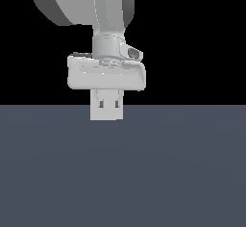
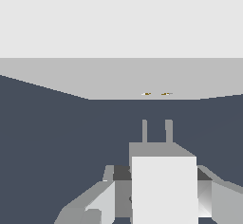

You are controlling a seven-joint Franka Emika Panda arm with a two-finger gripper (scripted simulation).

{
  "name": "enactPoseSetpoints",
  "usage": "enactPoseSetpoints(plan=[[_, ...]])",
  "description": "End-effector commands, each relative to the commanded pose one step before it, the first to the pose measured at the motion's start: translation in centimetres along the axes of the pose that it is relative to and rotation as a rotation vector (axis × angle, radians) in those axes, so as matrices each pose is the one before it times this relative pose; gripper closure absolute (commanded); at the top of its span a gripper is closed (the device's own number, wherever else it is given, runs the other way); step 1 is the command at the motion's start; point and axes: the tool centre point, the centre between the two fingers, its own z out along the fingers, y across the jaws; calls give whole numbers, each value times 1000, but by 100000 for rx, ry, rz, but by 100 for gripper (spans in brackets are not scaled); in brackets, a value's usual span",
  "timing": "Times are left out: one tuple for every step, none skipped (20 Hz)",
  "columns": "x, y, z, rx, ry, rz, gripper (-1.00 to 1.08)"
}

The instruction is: Plug the charger into the wall socket.

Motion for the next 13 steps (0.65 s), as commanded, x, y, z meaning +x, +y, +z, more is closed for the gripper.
enactPoseSetpoints(plan=[[920,-7,31,-5,32,-11,108],[364,0,19,0,0,0,108],[328,0,17,0,0,0,108],[294,1,15,0,0,0,108],[260,1,13,0,0,0,108],[227,2,11,0,0,0,108],[195,2,9,0,0,0,108],[163,3,7,0,0,0,108],[132,3,6,0,0,0,108],[102,3,4,0,0,0,108],[72,3,3,0,0,0,108],[43,2,1,0,0,0,108],[14,1,0,0,0,0,108]])
